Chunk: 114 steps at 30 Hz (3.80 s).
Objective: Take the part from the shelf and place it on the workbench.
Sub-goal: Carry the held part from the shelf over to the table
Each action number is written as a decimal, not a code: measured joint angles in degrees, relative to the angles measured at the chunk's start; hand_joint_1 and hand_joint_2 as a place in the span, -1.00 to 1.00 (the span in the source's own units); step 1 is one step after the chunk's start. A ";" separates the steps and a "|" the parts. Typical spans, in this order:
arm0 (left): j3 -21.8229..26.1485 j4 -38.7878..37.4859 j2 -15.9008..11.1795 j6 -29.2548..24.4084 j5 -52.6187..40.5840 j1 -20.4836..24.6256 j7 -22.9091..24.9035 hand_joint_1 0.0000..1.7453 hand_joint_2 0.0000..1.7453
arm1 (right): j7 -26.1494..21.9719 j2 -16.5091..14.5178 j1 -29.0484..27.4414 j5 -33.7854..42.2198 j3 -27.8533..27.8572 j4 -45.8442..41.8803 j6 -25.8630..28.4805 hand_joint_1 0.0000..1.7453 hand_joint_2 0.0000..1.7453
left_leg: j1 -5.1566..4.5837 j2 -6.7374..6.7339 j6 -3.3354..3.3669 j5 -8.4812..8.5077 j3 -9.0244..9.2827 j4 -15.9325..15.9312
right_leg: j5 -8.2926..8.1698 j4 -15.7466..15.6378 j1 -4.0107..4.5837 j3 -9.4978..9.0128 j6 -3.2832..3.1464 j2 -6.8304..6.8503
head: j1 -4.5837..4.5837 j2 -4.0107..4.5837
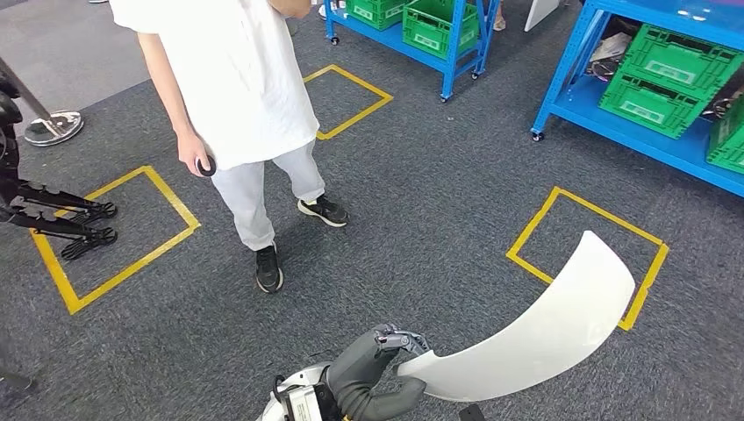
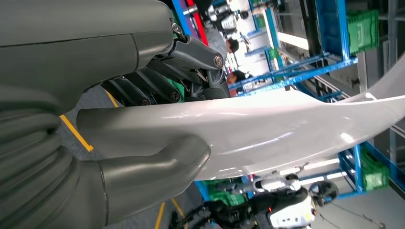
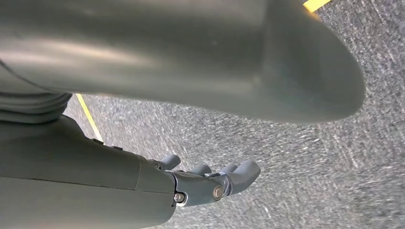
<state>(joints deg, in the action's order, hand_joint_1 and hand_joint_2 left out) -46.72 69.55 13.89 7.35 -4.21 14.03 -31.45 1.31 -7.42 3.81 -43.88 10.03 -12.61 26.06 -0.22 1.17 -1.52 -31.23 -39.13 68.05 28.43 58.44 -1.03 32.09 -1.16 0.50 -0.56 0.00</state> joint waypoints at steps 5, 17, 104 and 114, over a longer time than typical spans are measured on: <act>0.02 -0.93 -0.31 -2.45 -0.86 -0.30 -0.05 1.00 1.00 | 0.48 0.32 0.02 -0.98 0.18 0.02 -2.27 -1.00 -1.00 | 0.32 -1.67 -0.16 1.13 -0.64 1.98 | 0.44 0.10 0.20 -0.29 -0.05 4.28 | -0.20 0.00; 0.80 -1.32 -0.48 -1.14 -1.21 -1.19 -0.17 1.00 1.00 | -4.88 -0.41 1.26 -1.73 0.17 0.02 -1.63 -1.00 -1.00 | -0.03 0.50 3.07 5.26 5.05 -9.72 | 7.97 13.56 0.09 5.07 2.86 0.12 | 0.79 0.00; 1.78 2.57 0.81 0.54 -2.18 0.15 0.26 1.00 1.00 | 1.49 -1.53 -0.95 -0.57 4.68 0.63 -2.73 -1.00 -1.00 | -0.28 -2.81 2.19 3.85 6.34 -9.59 | 0.17 0.67 0.39 -0.04 2.33 6.02 | 0.00 0.00; 1.70 2.53 0.87 0.56 -1.96 0.20 0.33 1.00 1.00 | 1.91 -1.49 -1.37 -0.80 4.71 0.80 -2.74 -1.00 -1.00 | 0.32 4.61 2.47 4.35 6.25 -9.19 | -0.18 3.74 -0.32 2.36 3.21 -3.00 | 1.18 0.00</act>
<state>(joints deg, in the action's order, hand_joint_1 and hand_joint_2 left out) -45.02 72.08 14.76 7.91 -6.17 14.23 -31.12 3.22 -8.91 2.44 -44.68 14.74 -11.81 23.32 0.11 5.78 0.95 -26.88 -32.89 58.86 28.24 62.18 -1.36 34.45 2.05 -2.50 0.62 0.00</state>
